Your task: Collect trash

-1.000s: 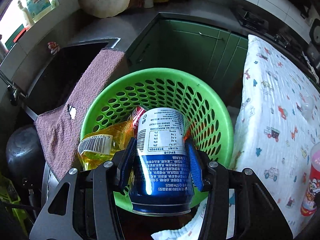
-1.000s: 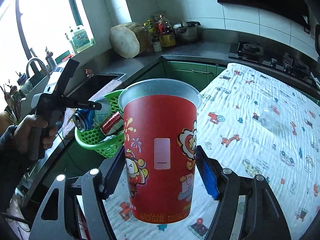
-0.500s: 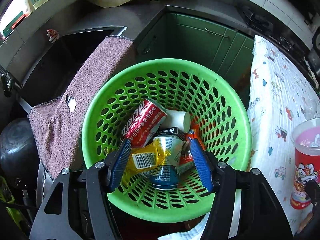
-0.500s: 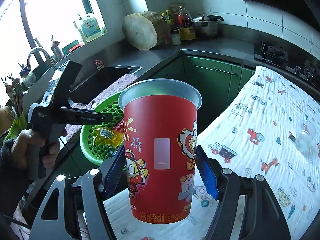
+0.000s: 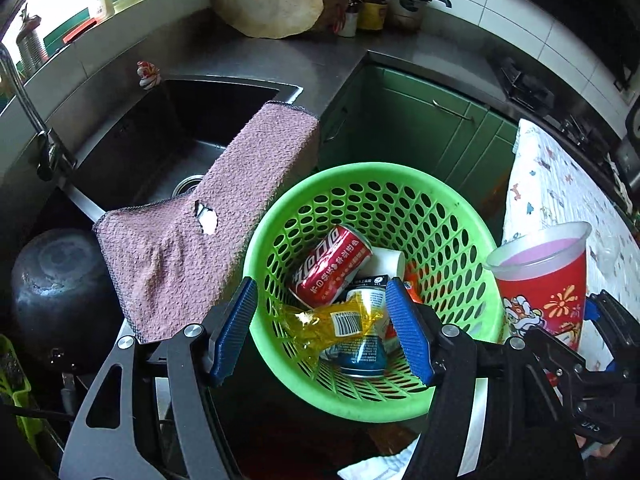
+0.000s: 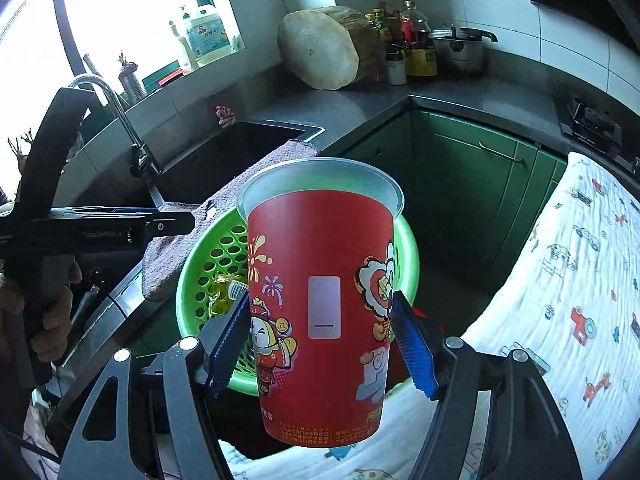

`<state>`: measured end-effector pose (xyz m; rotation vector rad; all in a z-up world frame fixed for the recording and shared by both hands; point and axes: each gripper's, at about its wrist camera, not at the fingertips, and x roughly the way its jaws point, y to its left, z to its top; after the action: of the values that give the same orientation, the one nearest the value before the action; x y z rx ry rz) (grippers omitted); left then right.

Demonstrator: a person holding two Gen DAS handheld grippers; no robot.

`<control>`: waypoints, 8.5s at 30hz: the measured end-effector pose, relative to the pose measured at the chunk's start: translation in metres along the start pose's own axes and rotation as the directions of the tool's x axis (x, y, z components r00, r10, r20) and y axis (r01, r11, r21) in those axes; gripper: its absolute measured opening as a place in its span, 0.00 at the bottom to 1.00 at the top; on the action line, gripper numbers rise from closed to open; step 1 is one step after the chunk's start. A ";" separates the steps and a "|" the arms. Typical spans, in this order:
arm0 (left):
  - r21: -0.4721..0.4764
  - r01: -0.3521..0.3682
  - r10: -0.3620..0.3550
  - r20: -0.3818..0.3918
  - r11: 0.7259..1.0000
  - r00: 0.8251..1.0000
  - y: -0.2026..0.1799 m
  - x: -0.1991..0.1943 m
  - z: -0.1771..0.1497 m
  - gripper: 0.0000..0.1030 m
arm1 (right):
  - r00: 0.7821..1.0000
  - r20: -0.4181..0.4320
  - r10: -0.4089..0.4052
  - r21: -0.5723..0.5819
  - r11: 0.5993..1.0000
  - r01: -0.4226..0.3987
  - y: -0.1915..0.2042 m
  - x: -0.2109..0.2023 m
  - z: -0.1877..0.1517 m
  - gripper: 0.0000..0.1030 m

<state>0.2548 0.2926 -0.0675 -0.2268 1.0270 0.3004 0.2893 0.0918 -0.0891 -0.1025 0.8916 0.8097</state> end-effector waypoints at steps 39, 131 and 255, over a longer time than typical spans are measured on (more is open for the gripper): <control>0.099 -0.010 0.022 -0.128 0.995 0.992 0.002 0.051 -0.027 0.63 | 0.998 -0.051 0.049 -0.012 0.999 -0.049 0.000 0.047 0.012 0.69; 0.414 0.459 -0.415 -0.196 0.786 0.888 -0.240 0.042 -0.044 0.01 | 0.847 0.020 -0.531 0.662 0.642 0.387 -0.312 -0.094 -0.083 0.75; 0.059 0.095 -0.101 0.106 0.994 0.989 -0.053 -0.096 -0.101 0.84 | 0.997 0.052 -0.064 -0.067 0.995 0.067 0.009 -0.131 -0.106 0.82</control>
<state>0.1463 0.1972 -0.0325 -0.2087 0.9118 0.1935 0.1676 -0.0210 -0.0598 -0.1705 0.8098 0.7789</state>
